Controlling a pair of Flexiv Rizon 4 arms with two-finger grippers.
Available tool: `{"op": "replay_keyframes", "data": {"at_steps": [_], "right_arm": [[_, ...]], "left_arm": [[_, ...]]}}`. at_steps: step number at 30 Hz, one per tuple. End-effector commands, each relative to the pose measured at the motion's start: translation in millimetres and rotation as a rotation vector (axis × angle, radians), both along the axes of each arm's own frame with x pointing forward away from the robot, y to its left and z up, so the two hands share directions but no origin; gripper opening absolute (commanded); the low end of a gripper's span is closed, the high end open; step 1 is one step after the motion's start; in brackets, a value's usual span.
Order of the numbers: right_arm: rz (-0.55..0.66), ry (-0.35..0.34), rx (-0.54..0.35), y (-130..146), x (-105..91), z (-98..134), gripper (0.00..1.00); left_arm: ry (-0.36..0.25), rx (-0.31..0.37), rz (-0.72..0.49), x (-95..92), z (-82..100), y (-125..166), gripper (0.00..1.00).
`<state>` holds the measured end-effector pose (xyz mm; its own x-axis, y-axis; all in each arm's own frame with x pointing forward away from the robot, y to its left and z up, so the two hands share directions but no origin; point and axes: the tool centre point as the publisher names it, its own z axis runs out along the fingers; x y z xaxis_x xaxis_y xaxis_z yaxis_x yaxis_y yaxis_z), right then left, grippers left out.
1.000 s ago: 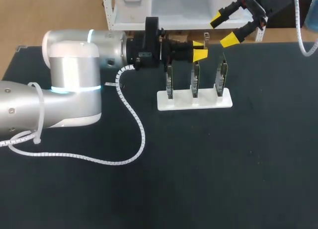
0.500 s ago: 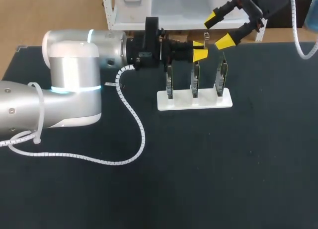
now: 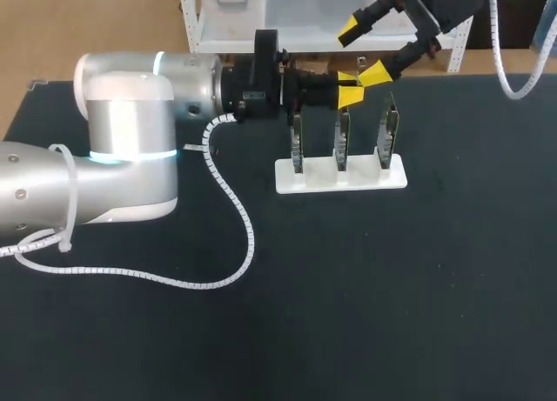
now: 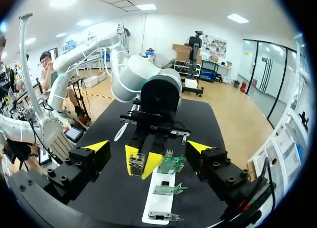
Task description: Pick up the optical module with the left hand, and insert it into the network port with the right hand.
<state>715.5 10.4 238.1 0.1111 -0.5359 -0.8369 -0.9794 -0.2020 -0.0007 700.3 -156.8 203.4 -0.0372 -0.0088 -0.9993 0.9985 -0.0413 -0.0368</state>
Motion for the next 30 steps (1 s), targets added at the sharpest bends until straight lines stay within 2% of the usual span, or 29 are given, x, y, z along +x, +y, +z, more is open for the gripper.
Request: {"op": "replay_keyframes", "data": {"at_steps": [1,13,18,30], "right_arm": [[0.01,0.025,0.001,0,10.9,-3,1.0],[-0.038,0.04,0.016,-11,9.1,-5,1.0],[-0.06,0.069,0.019,-11,7.2,-9,1.0],[-0.056,0.076,0.015,-6,5.1,-10,1.0]], "left_arm": [[0.002,0.003,-0.004,1.6,0.2,0,0.0],[0.002,0.003,-0.004,1.6,0.2,0,0.0],[0.002,0.003,-0.004,1.6,0.2,0,0.0],[0.002,0.003,-0.004,1.6,0.2,0,0.0]]}}
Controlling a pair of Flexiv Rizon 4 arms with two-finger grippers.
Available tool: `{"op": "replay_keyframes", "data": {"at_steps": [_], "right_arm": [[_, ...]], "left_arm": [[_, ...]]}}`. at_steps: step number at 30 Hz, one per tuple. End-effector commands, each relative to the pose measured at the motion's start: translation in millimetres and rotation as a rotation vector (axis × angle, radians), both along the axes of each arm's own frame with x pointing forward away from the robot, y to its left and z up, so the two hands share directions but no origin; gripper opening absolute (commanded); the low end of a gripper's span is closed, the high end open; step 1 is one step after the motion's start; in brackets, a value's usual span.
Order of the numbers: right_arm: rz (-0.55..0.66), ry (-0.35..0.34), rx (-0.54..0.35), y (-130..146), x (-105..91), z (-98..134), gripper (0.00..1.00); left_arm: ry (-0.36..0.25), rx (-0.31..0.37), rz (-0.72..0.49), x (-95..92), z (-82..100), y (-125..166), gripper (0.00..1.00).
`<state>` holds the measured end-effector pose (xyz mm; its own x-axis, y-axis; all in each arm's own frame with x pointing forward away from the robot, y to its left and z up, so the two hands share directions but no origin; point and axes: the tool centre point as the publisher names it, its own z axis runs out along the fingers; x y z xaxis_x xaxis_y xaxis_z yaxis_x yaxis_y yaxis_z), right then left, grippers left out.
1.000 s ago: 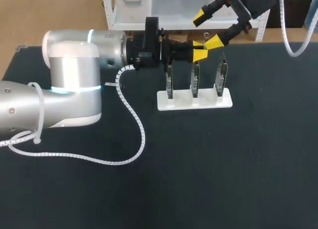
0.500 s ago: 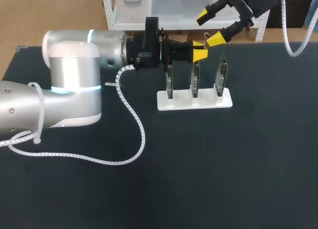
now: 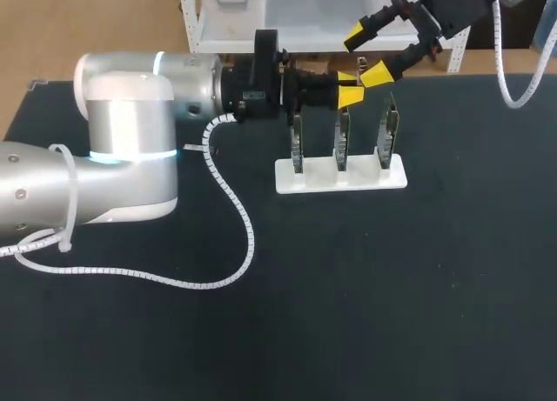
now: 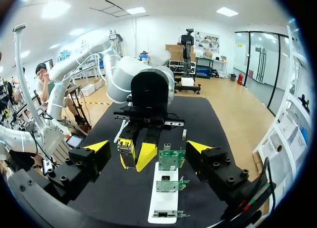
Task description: Pick up the optical module with the left hand, and insert it into the network port with the right hand.
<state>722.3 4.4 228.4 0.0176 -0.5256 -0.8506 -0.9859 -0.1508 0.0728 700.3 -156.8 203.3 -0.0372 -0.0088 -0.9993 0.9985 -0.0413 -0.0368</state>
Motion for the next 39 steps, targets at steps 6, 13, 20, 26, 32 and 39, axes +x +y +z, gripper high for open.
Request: {"op": "replay_keyframes", "data": {"at_steps": [6,13,20,26,32,39], "right_arm": [[-0.012,0.023,-0.009,1.9,-1.1,-1.3,1.0],[-0.012,0.023,-0.009,1.9,-1.1,-1.3,1.0],[-0.015,0.024,-0.013,2.7,-1.0,-1.3,1.0],[-0.015,0.037,-0.014,2.7,-2.0,-3.2,1.0],[-0.015,0.039,-0.007,5.2,-0.3,-1.1,1.0],[-0.015,0.039,-0.007,5.2,-0.3,-1.1,1.0]], "left_arm": [[0.002,0.003,-0.004,1.6,0.2,-0.2,0.0],[0.002,0.003,-0.004,1.6,0.2,-0.2,0.0],[0.002,0.003,-0.004,1.6,0.2,-0.2,0.0],[0.002,0.003,-0.004,1.6,0.2,-0.2,0.0],[0.002,0.003,-0.004,1.6,0.2,-0.2,0.0],[0.002,0.003,-0.004,1.6,0.2,-0.2,0.0]]}}
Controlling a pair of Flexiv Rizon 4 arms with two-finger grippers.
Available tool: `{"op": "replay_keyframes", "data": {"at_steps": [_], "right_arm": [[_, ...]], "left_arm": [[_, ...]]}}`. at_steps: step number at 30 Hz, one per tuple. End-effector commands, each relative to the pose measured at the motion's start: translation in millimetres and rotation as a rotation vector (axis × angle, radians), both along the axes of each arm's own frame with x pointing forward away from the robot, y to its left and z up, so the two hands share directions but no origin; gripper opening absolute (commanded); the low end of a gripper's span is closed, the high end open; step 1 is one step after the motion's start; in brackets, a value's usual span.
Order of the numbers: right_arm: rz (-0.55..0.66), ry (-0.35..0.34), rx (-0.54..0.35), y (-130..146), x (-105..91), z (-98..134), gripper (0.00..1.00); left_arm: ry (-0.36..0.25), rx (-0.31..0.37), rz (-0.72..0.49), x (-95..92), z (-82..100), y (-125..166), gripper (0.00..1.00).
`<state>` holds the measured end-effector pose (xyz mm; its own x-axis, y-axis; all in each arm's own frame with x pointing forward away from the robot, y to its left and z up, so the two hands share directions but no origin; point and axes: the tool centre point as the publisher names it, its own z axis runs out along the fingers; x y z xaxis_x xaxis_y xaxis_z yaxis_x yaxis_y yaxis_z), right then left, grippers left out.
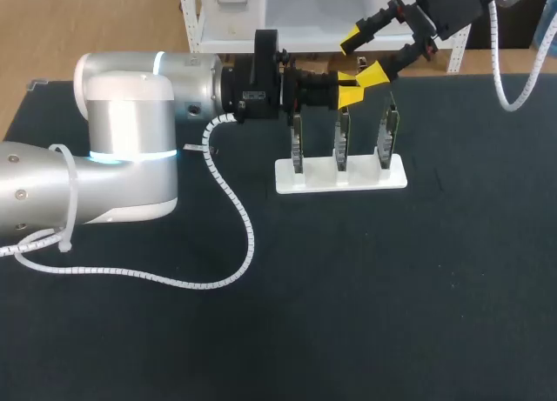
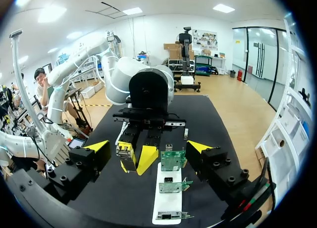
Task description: Pick up the optical module with the left hand, and insert it into the network port with the right hand.
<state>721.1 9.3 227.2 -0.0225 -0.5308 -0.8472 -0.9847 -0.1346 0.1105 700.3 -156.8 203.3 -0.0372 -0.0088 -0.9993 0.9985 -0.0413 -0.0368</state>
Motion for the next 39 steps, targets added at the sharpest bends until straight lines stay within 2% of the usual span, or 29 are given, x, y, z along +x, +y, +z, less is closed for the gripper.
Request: {"op": "replay_keyframes", "data": {"at_steps": [1,4,5,6,12,13,25,26,27,28,39], "right_arm": [[0.001,0.001,0.0,0.4,0.9,0.0,1.0],[0.001,0.001,0.0,0.4,0.9,0.0,1.0],[0.001,0.001,0.0,0.4,0.9,0.0,0.82],[0.001,0.001,0.0,0.4,0.9,0.0,0.47],[0.001,0.001,0.0,0.4,0.9,0.0,0.03],[0.001,0.001,0.0,0.4,0.9,0.0,0.0],[0.001,0.001,0.0,0.4,0.9,0.0,0.0],[0.001,0.001,0.0,0.4,0.9,0.0,0.0],[0.001,0.001,0.0,0.4,0.9,0.0,0.0],[0.001,0.001,0.0,0.4,0.9,0.0,0.0],[0.001,0.001,0.0,0.4,0.9,0.0,0.0]], "left_arm": [[0.002,0.003,-0.004,1.6,0.2,-0.2,0.0],[0.002,0.003,-0.004,1.6,0.2,-0.2,0.0],[0.002,0.003,-0.004,1.6,0.2,-0.2,0.0],[0.002,0.003,-0.004,1.6,0.2,-0.2,0.0],[0.002,0.003,-0.004,1.6,0.2,-0.2,0.0],[0.002,0.003,-0.004,1.6,0.2,-0.2,0.0],[0.002,0.003,-0.004,1.6,0.2,-0.2,0.01],[0.002,0.003,-0.004,1.6,0.2,-0.2,0.32],[0.002,0.003,-0.004,1.6,0.2,-0.2,0.7],[0.002,0.003,-0.004,1.6,0.2,-0.2,1.0],[0.002,0.003,-0.004,1.6,0.2,-0.2,1.0]]}}
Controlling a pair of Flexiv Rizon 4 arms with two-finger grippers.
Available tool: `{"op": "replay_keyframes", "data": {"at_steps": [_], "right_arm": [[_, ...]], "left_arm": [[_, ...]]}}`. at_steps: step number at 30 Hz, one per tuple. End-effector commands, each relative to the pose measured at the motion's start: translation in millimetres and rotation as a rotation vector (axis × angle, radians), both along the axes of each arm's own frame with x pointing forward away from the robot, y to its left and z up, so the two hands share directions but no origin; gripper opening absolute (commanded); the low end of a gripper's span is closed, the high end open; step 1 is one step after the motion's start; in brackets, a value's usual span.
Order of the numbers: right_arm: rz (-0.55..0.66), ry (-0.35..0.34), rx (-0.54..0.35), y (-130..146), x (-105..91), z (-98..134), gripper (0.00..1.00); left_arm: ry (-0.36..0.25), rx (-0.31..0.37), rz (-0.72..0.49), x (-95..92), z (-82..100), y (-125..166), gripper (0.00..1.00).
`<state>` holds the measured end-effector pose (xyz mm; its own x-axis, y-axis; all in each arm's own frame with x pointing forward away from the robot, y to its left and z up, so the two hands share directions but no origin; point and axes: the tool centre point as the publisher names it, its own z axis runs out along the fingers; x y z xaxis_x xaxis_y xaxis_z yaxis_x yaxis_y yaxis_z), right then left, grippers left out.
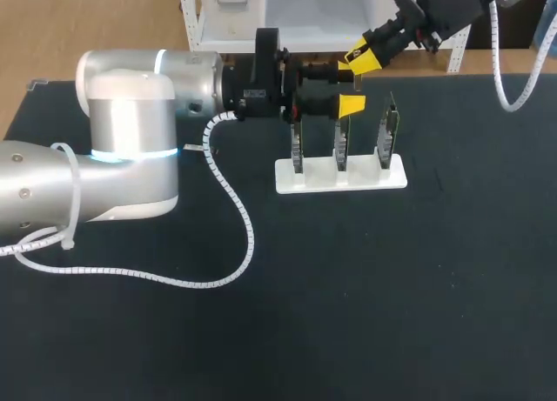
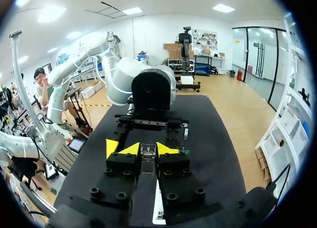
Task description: Pick up the optical module with the left hand, and insert it into the network port with the right hand.
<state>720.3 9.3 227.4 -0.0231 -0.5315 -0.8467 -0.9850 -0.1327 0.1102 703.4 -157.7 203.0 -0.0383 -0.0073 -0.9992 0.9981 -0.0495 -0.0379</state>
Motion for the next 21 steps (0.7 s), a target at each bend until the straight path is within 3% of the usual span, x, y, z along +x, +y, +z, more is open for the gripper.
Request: {"op": "replay_keyframes", "data": {"at_steps": [1,11,15,21], "right_arm": [[0.003,0.002,0.001,0,1.7,0,0.0],[0.003,0.002,0.001,0,1.7,0,0.0],[0.003,0.002,0.001,0,1.7,0,0.0],[0.003,0.002,0.001,0,1.7,0,0.0]], "left_arm": [[0.001,0.002,0.004,-1.5,0.5,1,1.0],[-0.001,0.006,0.003,0.0,0.6,2,1.0],[0.016,0.119,-0.021,5.0,2.9,8,1.0],[0.057,0.194,-0.03,6.0,6.2,15,1.0]]}}
